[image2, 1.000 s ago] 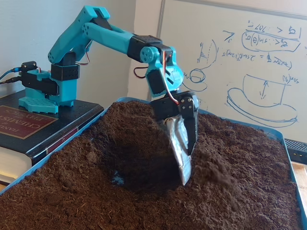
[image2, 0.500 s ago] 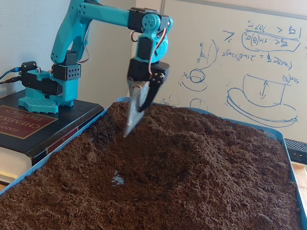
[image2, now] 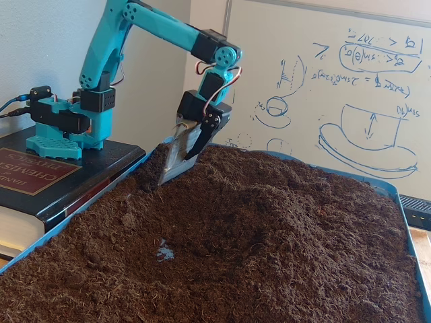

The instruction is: Build a berm.

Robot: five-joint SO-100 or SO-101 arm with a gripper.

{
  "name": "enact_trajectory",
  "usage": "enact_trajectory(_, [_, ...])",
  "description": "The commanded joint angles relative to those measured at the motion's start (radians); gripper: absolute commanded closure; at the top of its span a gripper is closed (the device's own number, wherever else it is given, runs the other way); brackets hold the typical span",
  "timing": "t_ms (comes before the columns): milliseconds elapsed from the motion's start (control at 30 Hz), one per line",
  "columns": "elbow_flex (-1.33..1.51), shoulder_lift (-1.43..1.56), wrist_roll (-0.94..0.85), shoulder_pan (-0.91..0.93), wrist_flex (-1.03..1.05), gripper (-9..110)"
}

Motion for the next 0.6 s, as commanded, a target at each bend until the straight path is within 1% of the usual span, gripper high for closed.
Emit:
enact_trajectory(0, [0.023, 0.117, 0.075, -0.081, -0.006, 101])
enact_trajectory(367, [0.058, 0.114, 0.267, -0.279, -0.017, 101])
enact_trajectory(500, [0.055, 0.089, 0.345, -0.325, -0.101, 101])
enact_trajectory(567, [0.054, 0.055, 0.356, -0.336, -0.156, 101])
